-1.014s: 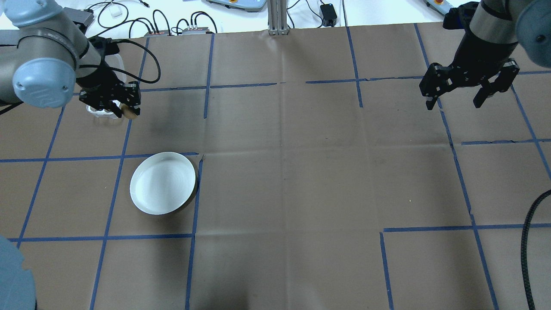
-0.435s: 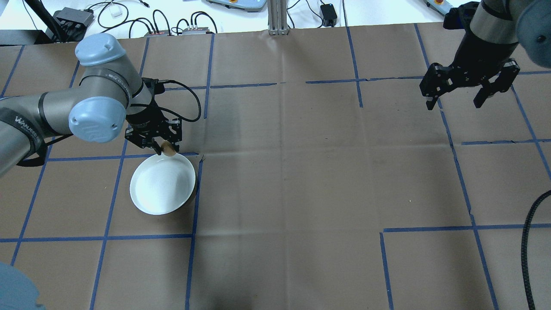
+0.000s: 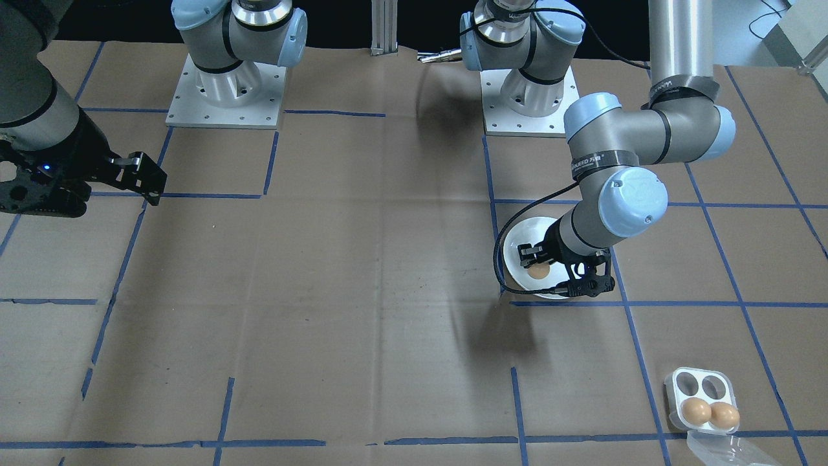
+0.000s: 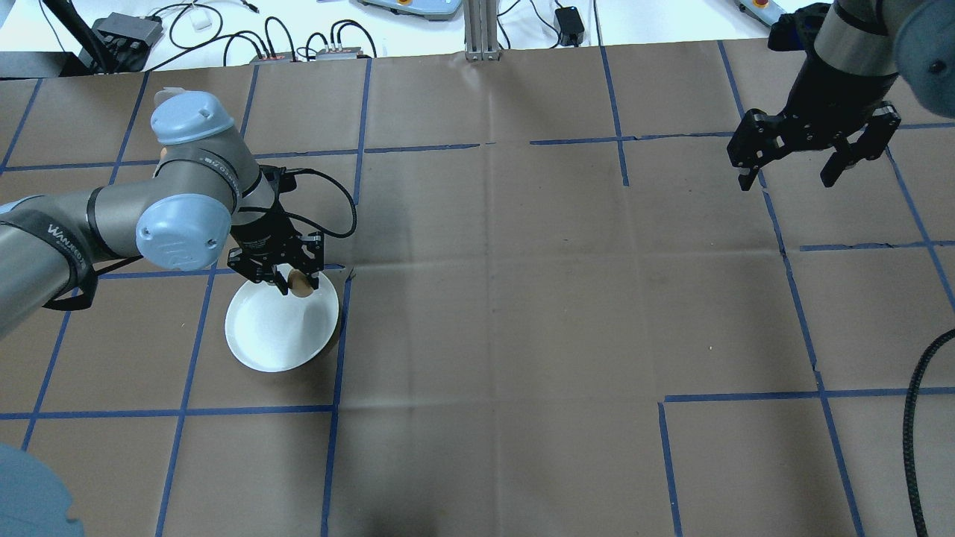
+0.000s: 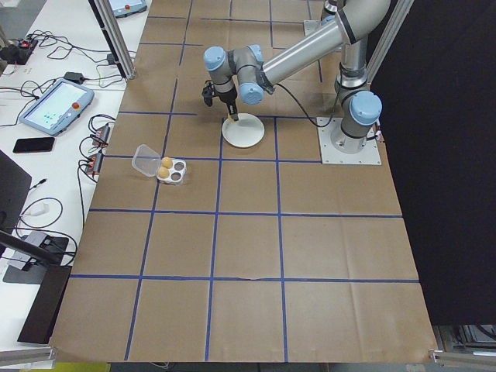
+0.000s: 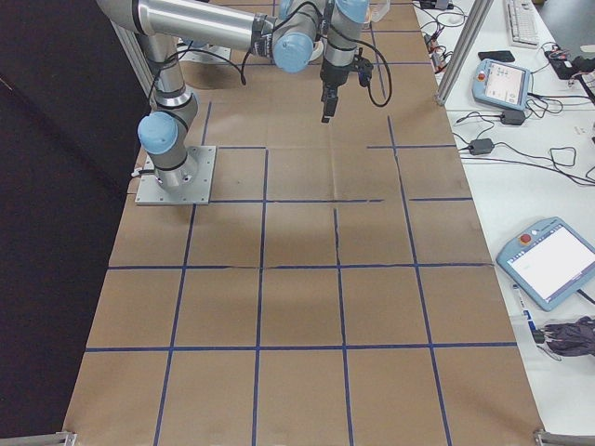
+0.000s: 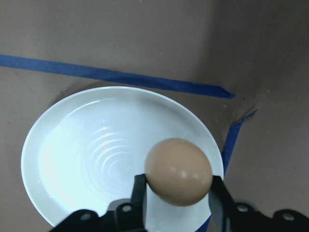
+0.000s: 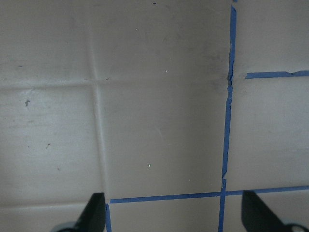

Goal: Place egg on plate

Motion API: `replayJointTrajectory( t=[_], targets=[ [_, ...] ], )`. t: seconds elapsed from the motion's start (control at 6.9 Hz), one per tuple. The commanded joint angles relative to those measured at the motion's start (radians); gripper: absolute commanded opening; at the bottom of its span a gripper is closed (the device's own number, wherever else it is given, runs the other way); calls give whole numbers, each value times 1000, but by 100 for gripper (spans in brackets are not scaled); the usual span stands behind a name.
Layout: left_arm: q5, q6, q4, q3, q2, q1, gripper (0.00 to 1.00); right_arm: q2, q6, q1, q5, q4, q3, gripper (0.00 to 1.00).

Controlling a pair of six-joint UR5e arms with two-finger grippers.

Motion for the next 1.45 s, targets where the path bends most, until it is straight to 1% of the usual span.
replayJointTrajectory(
  t=[0.0,0.14,0.43,0.58,0.72,0.87,1.16,1.3],
  targets=[
    [6,1,-7,2,24,-2,99,0,0,0,1,0,0,100],
    [12,1,-12,14,49,-2,99,0,0,0,1,-1,0,100],
    [11,40,-10,47,145,26,99,0,0,0,1,0,0,100],
    [10,64,-12,94,179,49,99,0,0,0,1,-1,0,100],
    [10,66,-15,151,183,67,99,0,0,0,1,0,0,100],
    [9,122,-15,206,154,101,99,0,0,0,0,0,0,100],
    [9,367,-16,309,68,229,99,0,0,0,0,0,0,100],
    [10,499,-19,361,22,264,99,0,0,0,0,0,0,100]
  ],
)
